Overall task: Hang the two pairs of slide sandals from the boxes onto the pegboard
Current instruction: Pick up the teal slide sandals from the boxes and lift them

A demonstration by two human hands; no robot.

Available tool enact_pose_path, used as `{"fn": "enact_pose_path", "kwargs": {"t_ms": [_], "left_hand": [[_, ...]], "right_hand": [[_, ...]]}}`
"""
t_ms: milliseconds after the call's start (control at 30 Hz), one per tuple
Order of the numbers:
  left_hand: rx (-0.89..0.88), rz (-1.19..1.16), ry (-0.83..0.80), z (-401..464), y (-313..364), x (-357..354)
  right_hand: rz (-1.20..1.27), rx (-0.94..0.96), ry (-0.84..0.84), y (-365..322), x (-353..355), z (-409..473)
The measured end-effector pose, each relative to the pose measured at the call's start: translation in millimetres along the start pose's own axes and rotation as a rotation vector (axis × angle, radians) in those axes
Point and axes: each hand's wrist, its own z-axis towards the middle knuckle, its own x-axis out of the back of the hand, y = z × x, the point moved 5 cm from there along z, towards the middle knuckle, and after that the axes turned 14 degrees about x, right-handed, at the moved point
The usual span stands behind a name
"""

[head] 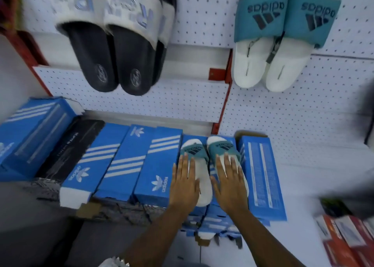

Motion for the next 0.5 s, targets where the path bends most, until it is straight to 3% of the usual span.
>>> {"fn": "enact_pose_path", "kwargs": {"t_ms": [100,200,367,500], "left_hand": [[0.085,-0.066,-0.207,-10,9,-44],[0.14,-0.234,-0.275,-14,14,-67],[0.6,-0.557,-0.423,-11,12,-78],[0.952,-0.809,-0.429,7,1,-78]], "right_hand": [[0.022,-0.142,-0.114,41,-23,-31],[0.006,-0.256,-0.193,70,-33,-46],[0.077,-0.394,-0.382,98,-44,-43],[0.266,-0.531,-0.294,101,-45,-31]]}}
